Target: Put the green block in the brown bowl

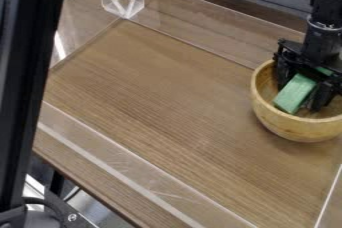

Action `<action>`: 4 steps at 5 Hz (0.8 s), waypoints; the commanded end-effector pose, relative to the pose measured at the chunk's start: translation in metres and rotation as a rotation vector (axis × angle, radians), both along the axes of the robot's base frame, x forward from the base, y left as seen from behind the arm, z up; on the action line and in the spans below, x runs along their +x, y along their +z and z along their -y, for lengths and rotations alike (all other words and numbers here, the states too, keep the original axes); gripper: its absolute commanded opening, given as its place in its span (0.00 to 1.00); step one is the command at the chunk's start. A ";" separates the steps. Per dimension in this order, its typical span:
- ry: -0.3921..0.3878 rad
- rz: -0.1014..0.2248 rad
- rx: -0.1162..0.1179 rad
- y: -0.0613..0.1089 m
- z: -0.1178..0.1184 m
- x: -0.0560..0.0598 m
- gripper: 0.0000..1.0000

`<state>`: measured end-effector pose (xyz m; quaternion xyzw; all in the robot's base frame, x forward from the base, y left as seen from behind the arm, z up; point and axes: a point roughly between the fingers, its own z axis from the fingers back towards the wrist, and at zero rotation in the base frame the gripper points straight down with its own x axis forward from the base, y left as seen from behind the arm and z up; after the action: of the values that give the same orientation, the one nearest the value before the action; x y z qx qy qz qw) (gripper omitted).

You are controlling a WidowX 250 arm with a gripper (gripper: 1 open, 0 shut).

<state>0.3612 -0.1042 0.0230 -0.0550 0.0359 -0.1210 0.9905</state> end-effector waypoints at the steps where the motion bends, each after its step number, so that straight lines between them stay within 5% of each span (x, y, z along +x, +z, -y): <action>1: 0.013 -0.005 -0.007 0.003 -0.004 -0.002 1.00; 4: 0.023 -0.020 -0.011 0.007 -0.007 -0.005 1.00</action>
<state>0.3562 -0.1012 0.0256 -0.0588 0.0481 -0.1158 0.9904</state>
